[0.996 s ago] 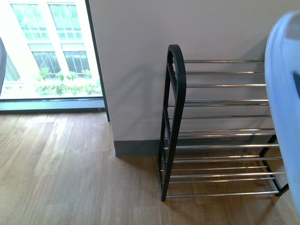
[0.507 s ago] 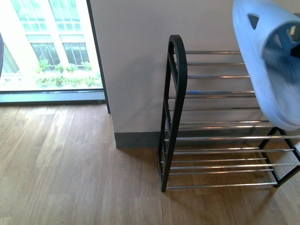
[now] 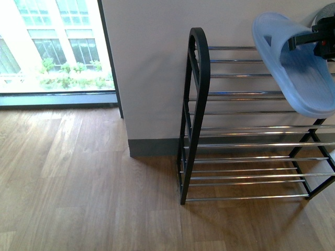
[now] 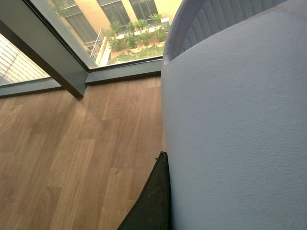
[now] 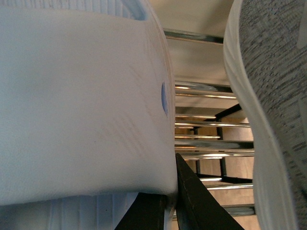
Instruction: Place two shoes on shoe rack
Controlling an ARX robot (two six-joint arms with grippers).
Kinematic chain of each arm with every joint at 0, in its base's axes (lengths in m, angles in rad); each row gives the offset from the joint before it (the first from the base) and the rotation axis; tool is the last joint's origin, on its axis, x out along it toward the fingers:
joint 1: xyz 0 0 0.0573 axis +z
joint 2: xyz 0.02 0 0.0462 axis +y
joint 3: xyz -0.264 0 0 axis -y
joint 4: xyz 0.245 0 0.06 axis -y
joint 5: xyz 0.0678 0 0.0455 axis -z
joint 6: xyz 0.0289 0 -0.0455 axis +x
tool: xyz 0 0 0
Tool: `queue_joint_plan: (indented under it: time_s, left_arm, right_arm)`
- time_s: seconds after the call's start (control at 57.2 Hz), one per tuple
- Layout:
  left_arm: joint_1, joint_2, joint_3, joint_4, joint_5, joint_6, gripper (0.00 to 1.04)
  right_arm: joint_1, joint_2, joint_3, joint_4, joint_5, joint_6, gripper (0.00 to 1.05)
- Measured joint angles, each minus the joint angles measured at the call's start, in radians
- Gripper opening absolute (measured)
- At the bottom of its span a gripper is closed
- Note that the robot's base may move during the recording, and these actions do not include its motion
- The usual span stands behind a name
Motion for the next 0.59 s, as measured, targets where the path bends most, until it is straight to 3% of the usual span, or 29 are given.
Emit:
queue_joint_plan:
  time_s: [0.594]
  left_arm:
    - [0.000, 0.000, 0.000, 0.000, 0.000, 0.000, 0.02]
  right_arm:
    - [-0.059, 0.140, 0.188, -0.065, 0.107, -0.112, 0.01]
